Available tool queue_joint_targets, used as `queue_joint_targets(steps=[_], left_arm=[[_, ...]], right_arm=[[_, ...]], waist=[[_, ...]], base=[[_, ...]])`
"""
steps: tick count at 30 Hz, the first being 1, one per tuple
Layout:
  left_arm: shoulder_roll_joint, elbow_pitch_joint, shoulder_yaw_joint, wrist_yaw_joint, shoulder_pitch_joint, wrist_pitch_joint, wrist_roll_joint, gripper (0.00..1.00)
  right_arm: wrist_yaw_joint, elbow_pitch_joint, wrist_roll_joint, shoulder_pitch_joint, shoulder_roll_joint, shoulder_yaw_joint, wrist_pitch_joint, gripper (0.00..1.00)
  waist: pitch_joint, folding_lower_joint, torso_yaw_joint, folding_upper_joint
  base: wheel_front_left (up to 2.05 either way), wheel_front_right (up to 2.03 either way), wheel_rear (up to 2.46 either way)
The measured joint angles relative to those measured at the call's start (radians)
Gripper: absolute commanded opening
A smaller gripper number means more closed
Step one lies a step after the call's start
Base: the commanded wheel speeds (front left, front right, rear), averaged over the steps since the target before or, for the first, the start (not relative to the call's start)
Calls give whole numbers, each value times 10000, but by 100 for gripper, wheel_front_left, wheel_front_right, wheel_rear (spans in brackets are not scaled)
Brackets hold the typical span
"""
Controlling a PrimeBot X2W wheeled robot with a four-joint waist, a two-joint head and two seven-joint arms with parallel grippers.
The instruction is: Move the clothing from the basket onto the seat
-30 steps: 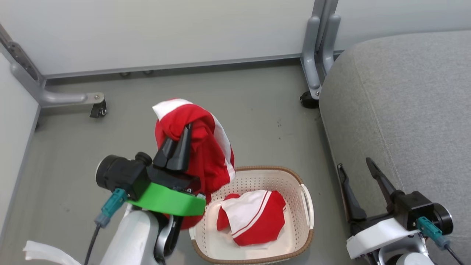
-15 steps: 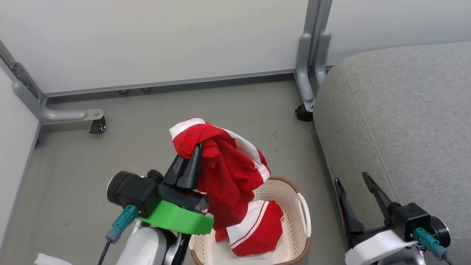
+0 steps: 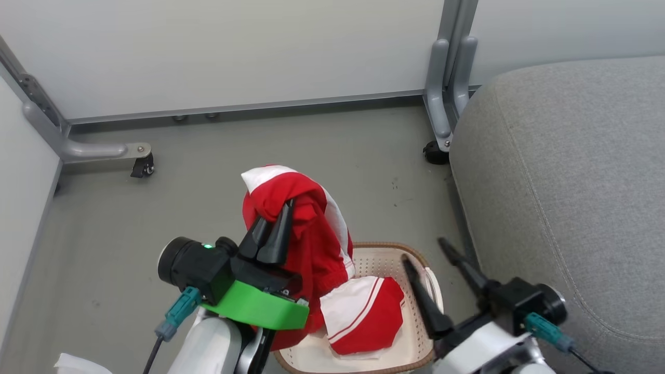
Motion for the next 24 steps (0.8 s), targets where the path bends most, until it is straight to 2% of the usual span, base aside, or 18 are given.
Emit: queue_joint_targets(steps=[6,10,16,24], left_arm=[[-4,0,-295,84,-245,2,-35,0],[-2,25,-548,125,-363,2,-90,0],[-8,71,-1049,161,-593,0,-234,0],[-8,63,-1570,224,-740,0,-382,0]], right_arm=[[0,339,1133,-1397,-230,2334,109,100],[0,930,1509,-2430,-224,3223,-48,100],[0,2238,1624,-3688,-81,3689,-453,100],[0,3939,1498,-4695,230,3672,-911,100]], waist=[[217,0,148,0],[329,0,286,0],[457,0,547,0],[556,0,829,0]], base=[[0,0,0],[0,0,0],[0,0,0],[0,0,0]])
